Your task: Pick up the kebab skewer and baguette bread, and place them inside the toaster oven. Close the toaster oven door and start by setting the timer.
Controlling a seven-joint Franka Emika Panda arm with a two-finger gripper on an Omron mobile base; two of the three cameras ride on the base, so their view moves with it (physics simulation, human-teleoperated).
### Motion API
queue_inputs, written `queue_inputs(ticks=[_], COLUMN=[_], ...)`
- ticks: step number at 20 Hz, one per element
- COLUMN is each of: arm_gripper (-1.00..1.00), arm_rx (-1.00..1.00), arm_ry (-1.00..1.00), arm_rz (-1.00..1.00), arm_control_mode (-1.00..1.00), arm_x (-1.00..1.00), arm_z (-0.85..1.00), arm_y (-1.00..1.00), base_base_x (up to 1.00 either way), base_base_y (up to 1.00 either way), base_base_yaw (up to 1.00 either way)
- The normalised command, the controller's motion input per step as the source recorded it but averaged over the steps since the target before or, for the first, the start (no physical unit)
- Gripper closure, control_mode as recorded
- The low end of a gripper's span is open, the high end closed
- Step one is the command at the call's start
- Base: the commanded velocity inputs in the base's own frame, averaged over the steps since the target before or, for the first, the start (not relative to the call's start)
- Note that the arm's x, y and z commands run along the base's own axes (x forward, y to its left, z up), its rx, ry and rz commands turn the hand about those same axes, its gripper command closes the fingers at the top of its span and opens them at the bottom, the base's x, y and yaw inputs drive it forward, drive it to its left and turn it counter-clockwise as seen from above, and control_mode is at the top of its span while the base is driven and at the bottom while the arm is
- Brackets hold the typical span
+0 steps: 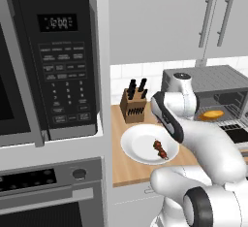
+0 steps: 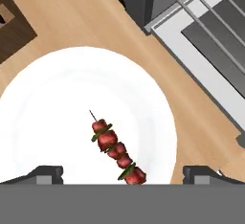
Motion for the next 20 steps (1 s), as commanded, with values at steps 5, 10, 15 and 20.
queue_inputs(ticks=[5,10,15,20], arm_gripper=[-1.0,-1.0,-1.0,-1.0], arm_rx=[-0.09,0.0,0.0,0.0], arm_ry=[0.09,0.02,0.03,0.08], arm_rz=[0.07,0.2,0.33,0.35], arm_control_mode=[-1.0,-1.0,-1.0,-1.0], arm_x=[0.34,0.06,-0.12,0.05], arm_z=[-0.25,-0.43,-0.27,-0.31], arm_y=[0.02,0.01,0.03,0.0], base_base_x=[0.0,0.0,0.0,0.0], base_base_y=[0.0,0.0,0.0,0.0], base_base_yaw=[0.0,0.0,0.0,0.0])
